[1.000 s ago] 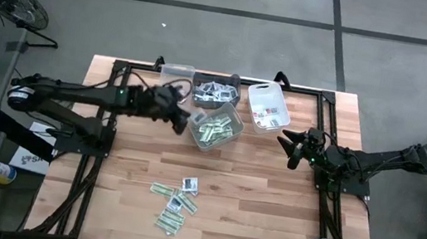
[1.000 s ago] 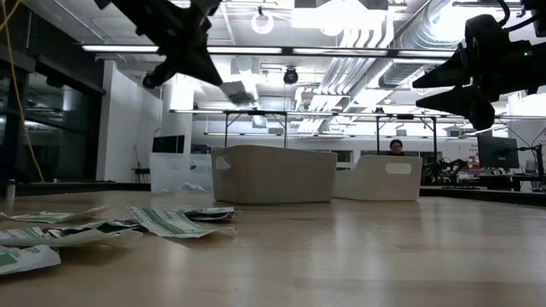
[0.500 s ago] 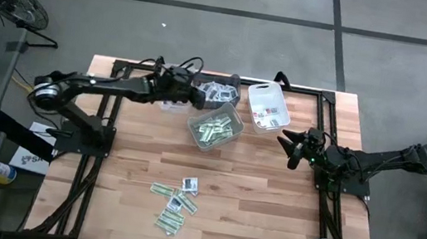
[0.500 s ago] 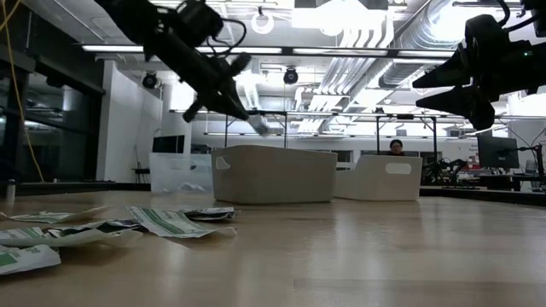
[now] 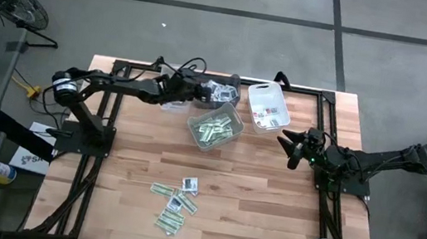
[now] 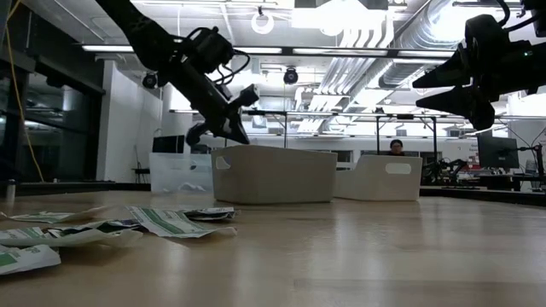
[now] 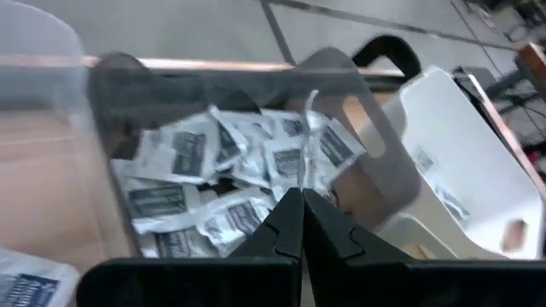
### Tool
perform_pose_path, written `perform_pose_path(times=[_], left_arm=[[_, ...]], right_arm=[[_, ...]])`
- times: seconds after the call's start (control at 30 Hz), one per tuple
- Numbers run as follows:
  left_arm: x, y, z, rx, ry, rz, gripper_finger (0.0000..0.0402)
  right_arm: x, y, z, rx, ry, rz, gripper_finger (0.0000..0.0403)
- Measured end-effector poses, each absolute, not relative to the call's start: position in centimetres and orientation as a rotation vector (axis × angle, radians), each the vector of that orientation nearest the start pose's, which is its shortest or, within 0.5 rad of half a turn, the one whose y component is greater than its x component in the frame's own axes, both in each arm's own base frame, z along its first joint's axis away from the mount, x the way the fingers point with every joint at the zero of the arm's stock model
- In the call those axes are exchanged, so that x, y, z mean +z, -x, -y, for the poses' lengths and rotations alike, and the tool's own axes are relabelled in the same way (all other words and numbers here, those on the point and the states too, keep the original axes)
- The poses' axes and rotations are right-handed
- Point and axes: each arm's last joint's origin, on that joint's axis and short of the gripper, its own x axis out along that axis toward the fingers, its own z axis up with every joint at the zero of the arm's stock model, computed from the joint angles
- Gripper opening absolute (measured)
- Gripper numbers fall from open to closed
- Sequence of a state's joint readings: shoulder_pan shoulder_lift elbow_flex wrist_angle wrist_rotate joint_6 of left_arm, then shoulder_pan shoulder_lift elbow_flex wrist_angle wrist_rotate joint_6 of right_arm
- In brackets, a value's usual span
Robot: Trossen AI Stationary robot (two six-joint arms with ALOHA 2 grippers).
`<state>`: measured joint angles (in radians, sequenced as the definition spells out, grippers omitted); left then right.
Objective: Pick & Place First Aid Supplies
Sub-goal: Put the towelette pack into the black bin, then put the bandage pack into the gray bin
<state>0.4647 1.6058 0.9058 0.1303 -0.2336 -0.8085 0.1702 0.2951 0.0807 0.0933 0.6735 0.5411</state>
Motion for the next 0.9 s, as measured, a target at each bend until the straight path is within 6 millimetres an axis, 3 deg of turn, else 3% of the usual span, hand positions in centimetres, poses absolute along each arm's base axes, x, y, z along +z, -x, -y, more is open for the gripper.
perform_pose_path(times=[0.47,0.9], left_arm=[[20.21,-29.49,-15.78,0.952,0.799,-0.268,0.0006],[20.07,-29.50,-15.64,0.892,0.726,-0.342,0.0118]], right_arm=[[17.59,-11.08,-0.07,-0.519,-0.479,0.027,0.0211],[17.59,-11.08,-0.07,-0.519,-0.479,0.027,0.0211]])
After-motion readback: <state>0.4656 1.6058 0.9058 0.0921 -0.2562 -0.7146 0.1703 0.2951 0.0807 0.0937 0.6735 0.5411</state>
